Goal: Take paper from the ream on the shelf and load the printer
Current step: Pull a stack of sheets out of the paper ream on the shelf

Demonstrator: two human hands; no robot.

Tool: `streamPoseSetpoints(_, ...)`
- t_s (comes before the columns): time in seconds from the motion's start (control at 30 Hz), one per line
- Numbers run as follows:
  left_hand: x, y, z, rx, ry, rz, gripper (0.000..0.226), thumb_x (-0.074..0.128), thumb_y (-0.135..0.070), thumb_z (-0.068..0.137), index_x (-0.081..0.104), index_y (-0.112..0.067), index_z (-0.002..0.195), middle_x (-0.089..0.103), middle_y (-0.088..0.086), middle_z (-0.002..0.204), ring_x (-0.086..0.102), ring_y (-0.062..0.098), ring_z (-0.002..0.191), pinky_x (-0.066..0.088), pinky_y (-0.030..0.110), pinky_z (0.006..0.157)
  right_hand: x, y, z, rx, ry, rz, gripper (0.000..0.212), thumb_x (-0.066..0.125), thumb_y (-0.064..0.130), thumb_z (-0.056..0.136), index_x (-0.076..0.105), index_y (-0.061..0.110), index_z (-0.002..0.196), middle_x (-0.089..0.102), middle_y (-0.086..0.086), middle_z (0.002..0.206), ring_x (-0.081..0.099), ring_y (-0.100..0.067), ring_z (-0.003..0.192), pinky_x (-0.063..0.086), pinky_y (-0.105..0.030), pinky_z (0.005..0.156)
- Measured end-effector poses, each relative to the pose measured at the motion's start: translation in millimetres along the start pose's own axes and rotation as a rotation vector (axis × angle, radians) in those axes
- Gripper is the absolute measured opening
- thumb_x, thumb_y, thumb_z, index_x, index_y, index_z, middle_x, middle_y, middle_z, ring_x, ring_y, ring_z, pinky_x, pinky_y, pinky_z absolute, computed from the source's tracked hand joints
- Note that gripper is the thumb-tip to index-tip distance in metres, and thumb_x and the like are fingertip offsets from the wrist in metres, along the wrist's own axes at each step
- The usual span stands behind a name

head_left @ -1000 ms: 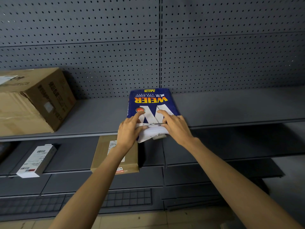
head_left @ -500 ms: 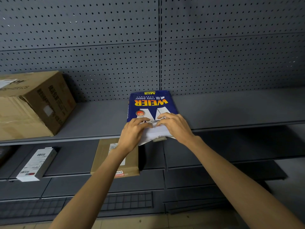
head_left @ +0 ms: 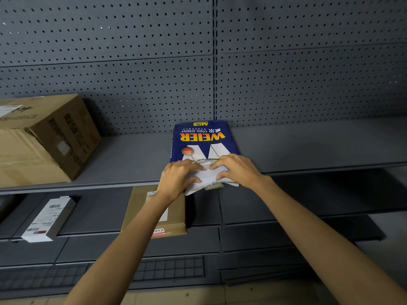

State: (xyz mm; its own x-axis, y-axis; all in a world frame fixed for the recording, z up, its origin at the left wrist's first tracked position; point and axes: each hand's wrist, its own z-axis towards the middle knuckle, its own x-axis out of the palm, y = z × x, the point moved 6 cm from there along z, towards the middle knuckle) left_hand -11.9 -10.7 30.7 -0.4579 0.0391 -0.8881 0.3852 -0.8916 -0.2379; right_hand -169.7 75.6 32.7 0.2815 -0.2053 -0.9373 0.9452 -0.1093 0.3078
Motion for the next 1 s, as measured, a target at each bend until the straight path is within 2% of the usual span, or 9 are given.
streamPoseSetpoints(0.13,-1,0,1,0.006,-0.009,-0.004,0.033,0.077,-0.024,0.081,0.072,-0.026,0.113,0.071,0.0,0.111,0.066,0.027,0.099,0.049,0.039,0.084,-1,-1,3,0.022,0.026,-0.006,0.038,0.076,0.039,0.08,0.069,0.037,0.118,0.066,0.012,0.127,0.058,-0.017,0.117,0.049,-0.035,0.09)
streamPoseSetpoints(0.33,-3,2,3,0.023,-0.005,-0.024,0.028,0.075,-0.025,0.084,0.073,-0.026,0.112,0.071,-0.001,0.111,0.065,0.025,0.1,0.05,0.036,0.082,-1,1,2,0.014,0.018,-0.024,0.04,0.075,0.041,0.08,0.068,0.037,0.12,0.065,0.011,0.128,0.058,-0.017,0.117,0.047,-0.035,0.09)
streamPoseSetpoints(0.5,-5,0,2,0.078,-0.019,0.007,0.024,0.072,-0.02,0.087,0.074,-0.025,0.11,0.073,-0.001,0.107,0.067,0.025,0.097,0.051,0.036,0.08,-3,1,1,-0.001,0.011,0.005,0.031,0.072,0.038,0.084,0.072,0.034,0.115,0.068,0.011,0.122,0.061,-0.015,0.113,0.049,-0.034,0.089)
streamPoseSetpoints(0.6,-8,-1,1,0.103,-0.06,0.03,0.019,0.068,-0.018,0.09,0.076,-0.025,0.105,0.075,-0.002,0.101,0.068,0.024,0.093,0.052,0.034,0.076,-5,2,-2,-0.023,-0.055,0.016,0.022,0.066,0.037,0.09,0.076,0.03,0.109,0.071,0.011,0.112,0.064,-0.014,0.102,0.051,-0.029,0.08)
streamPoseSetpoints(0.7,-9,-1,0,0.109,-0.07,0.016,0.016,0.066,-0.024,0.093,0.077,-0.025,0.105,0.074,-0.003,0.1,0.068,0.023,0.091,0.052,0.032,0.074,-5,5,-6,-0.064,-0.098,-0.035,0.022,0.063,0.036,0.093,0.077,0.029,0.108,0.072,0.01,0.11,0.064,-0.013,0.1,0.043,-0.022,0.073)
streamPoseSetpoints(0.87,-7,-3,-2,0.116,-0.062,0.033,0.021,0.07,-0.031,0.09,0.076,-0.024,0.108,0.073,-0.001,0.097,0.068,0.023,0.089,0.054,0.035,0.074,-4,9,-9,-0.088,-0.164,-0.064,0.022,0.06,0.032,0.095,0.077,0.024,0.105,0.072,0.009,0.104,0.066,-0.014,0.092,0.043,-0.022,0.067)
streamPoseSetpoints(1.0,-6,-3,-2,0.107,-0.098,0.064,0.019,0.071,-0.023,0.089,0.077,-0.022,0.107,0.073,0.001,0.096,0.068,0.026,0.086,0.055,0.036,0.071,-3,12,-10,-0.084,-0.191,-0.077,0.019,0.062,0.023,0.091,0.077,0.022,0.104,0.072,0.009,0.107,0.067,-0.014,0.091,0.049,-0.025,0.069)
